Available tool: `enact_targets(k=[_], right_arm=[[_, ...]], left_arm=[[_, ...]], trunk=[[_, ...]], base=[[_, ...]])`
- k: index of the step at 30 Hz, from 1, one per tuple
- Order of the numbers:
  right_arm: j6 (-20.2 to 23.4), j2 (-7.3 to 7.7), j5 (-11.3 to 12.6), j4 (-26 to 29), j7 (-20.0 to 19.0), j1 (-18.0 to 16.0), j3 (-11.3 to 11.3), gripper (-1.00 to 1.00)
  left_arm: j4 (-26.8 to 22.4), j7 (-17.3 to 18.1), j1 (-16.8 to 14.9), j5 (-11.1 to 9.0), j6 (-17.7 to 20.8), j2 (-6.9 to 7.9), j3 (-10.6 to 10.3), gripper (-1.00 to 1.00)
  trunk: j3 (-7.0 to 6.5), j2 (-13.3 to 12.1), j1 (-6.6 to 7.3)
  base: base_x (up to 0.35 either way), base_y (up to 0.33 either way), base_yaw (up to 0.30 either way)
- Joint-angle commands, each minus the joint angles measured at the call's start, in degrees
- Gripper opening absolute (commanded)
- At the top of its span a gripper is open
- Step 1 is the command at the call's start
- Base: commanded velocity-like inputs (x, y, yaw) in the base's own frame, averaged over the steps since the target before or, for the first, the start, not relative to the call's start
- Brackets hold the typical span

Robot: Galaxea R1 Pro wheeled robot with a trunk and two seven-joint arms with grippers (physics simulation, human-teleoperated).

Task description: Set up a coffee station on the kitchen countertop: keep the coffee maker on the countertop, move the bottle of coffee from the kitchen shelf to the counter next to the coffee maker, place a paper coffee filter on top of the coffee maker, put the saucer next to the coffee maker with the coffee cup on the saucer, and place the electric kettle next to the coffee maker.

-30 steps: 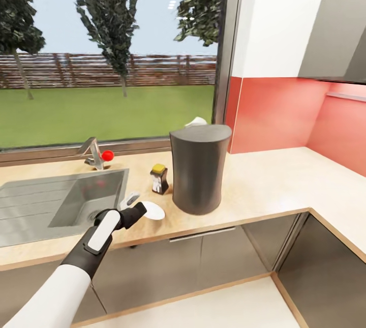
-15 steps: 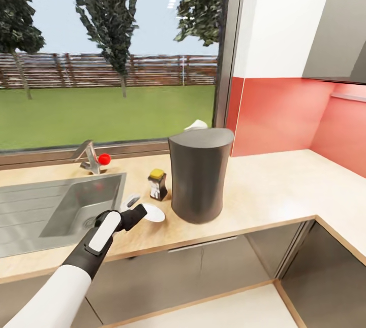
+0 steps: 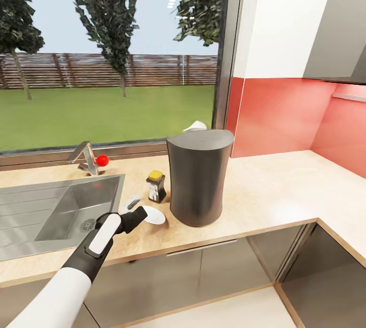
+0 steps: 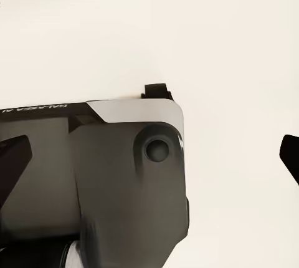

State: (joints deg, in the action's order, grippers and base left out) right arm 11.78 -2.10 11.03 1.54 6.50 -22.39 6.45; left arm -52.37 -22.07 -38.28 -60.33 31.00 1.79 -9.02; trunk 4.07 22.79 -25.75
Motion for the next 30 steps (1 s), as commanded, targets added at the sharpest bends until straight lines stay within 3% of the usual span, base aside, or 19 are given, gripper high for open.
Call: enact_targets(k=[1,14,30], right_arm=[[0.3,-0.01,0.6,0.1,0.3,0.0,0.5,1.0],[0.3,-0.1,0.6,0.1,0.3,0.0,0.5,1.0],[0.3,-0.08,0.6,0.1,0.3,0.0,0.5,1.0]], left_arm=[[-0.1,-0.7,0.0,-0.5,0.0,0.06,-0.2,-1.0],[-0.1,-0.6,0.0,-0.5,0.1,0.49,-0.3,-1.0],[-0.1,0.9,0.0,-0.7,0.0,-0.03,-0.6,-1.0]], trunk=[[0.13,0.1,-0.04],[0.13,0.1,-0.04],[0.13,0.1,-0.04]], base=[[0.0,0.0,0.0],[0.066,0.0,0.0],[0.0,0.0,0.0]])
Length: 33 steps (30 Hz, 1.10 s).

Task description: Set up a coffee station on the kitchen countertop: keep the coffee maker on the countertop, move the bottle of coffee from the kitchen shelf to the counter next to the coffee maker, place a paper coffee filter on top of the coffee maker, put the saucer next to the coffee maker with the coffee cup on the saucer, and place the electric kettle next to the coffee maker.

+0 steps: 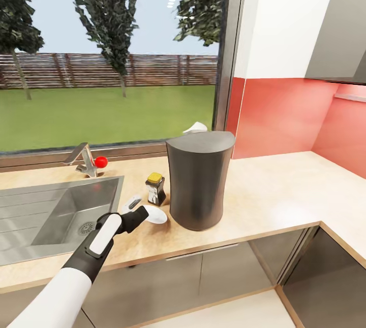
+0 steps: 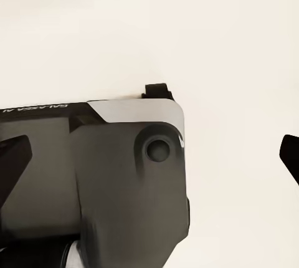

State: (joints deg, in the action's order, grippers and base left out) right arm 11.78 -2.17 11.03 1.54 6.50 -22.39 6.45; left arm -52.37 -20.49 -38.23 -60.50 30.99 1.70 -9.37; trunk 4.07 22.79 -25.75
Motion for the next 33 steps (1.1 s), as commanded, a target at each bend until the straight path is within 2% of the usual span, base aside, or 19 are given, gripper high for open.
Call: enact_targets(k=[1,2,3,21,33], right_arm=[[0.3,-0.02,0.6,0.1,0.3,0.0,0.5,1.0],[0.3,-0.02,0.6,0.1,0.3,0.0,0.5,1.0],[0.3,-0.01,0.6,0.1,0.3,0.0,0.5,1.0],[0.3,-0.03,0.6,0.1,0.3,0.0,0.5,1.0],[0.3,-0.03,0.6,0.1,0.3,0.0,0.5,1.0]], left_arm=[[-0.1,-0.6,0.0,-0.5,0.0,0.07,-0.2,-1.0],[-0.1,-0.6,0.0,-0.5,-0.1,0.06,-0.3,-1.0],[-0.1,-0.6,0.0,-0.5,-0.1,0.06,-0.3,1.0],[0.0,-0.7,0.0,-0.2,-0.2,0.33,-0.4,1.0],[-0.1,-0.7,0.0,-0.2,-0.2,0.24,-0.4,1.0]], trunk=[[0.13,0.1,-0.04],[0.13,0.1,-0.04],[0.13,0.1,-0.04],[0.13,0.1,-0.04],[0.13,0.1,-0.04]], base=[[0.0,0.0,0.0],[0.0,0.0,0.0],[0.0,0.0,0.0],[-0.004,0.0,0.0],[-0.304,0.014,0.0]])
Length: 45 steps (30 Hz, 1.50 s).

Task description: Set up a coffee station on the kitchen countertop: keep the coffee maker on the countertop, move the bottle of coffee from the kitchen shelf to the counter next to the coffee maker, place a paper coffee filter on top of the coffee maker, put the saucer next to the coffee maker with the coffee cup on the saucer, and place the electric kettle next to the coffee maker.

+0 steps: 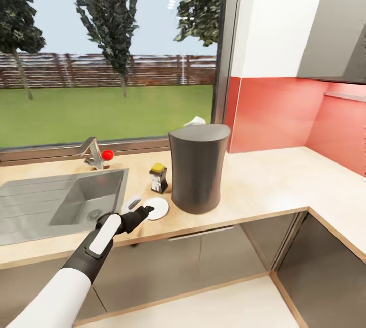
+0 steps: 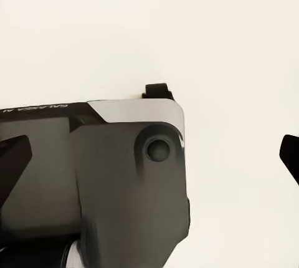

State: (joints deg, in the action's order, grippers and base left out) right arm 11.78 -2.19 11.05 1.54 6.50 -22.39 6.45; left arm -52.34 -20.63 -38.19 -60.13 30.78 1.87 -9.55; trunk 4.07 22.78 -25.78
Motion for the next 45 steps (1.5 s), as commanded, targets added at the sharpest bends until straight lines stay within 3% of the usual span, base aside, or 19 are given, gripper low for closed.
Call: enact_targets(k=[1,30,35,40,45], right_arm=[[0.3,-0.01,0.6,0.1,0.3,0.0,0.5,1.0],[0.3,-0.01,0.6,0.3,0.3,0.0,0.5,1.0],[0.3,-0.01,0.6,0.4,0.4,0.0,0.5,1.0],[0.3,-0.01,0.6,0.4,0.4,0.0,0.5,1.0],[0.3,-0.01,0.6,0.4,0.5,0.0,0.4,1.0]], left_arm=[[-0.1,-0.6,0.0,-0.6,0.0,0.07,-0.2,1.0],[0.0,-0.4,0.0,-0.9,0.3,0.18,-0.2,1.0],[1.4,-0.3,3.1,-0.6,0.2,0.52,-0.4,1.0],[1.8,-0.4,9.1,1.9,0.1,1.45,-0.5,1.0],[2.4,-0.4,14.6,9.6,-0.8,2.47,-0.5,1.0]], trunk=[[0.14,0.1,0.0],[0.14,0.1,0.0],[0.14,0.1,0.0],[0.29,0.1,0.0],[0.58,0.1,0.0]], base=[[-0.337,0.0,0.0],[-0.302,-0.039,0.0],[-0.024,0.0,0.0],[-0.004,0.0,0.067],[-0.001,0.0,0.161]])
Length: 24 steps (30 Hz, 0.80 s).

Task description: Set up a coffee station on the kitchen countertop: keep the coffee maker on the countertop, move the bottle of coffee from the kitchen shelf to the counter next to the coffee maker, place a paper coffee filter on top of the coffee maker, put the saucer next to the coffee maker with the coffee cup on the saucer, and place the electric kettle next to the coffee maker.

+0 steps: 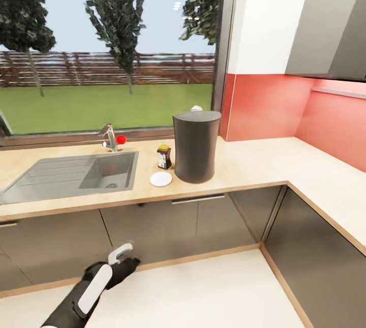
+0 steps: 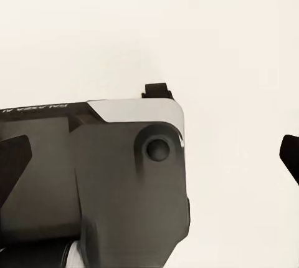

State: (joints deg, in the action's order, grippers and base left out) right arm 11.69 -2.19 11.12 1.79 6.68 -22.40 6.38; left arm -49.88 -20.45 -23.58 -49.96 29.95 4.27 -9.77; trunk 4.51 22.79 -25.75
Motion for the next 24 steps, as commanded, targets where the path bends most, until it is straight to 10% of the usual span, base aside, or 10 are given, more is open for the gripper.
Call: enact_targets(k=[1,7,18,24], right_arm=[[0.4,0.01,0.6,0.1,0.3,0.0,0.5,1.0],[0.2,0.19,0.6,0.0,0.3,0.0,0.4,1.0],[-4.5,0.66,0.5,-0.2,0.3,0.0,0.5,1.0],[-4.7,1.02,0.7,-0.2,0.1,0.0,0.4,1.0]], left_arm=[[0.4,-0.6,1.0,2.2,-0.4,0.36,-0.3,1.0],[5.3,-0.6,5.2,15.6,-5.6,1.08,-0.3,1.0],[28.3,3.9,8.8,41.8,-31.9,1.25,-2.7,1.0],[37.9,16.7,8.9,46.3,-40.3,1.51,-3.2,1.0]], trunk=[[0.19,0.1,-0.03],[0.56,0.1,-0.03],[1.25,0.1,-0.03],[1.62,0.1,-0.03]], base=[[0.0,0.0,0.175],[0.0,0.0,0.18],[0.0,0.0,0.187],[0.0,0.0,0.204]])
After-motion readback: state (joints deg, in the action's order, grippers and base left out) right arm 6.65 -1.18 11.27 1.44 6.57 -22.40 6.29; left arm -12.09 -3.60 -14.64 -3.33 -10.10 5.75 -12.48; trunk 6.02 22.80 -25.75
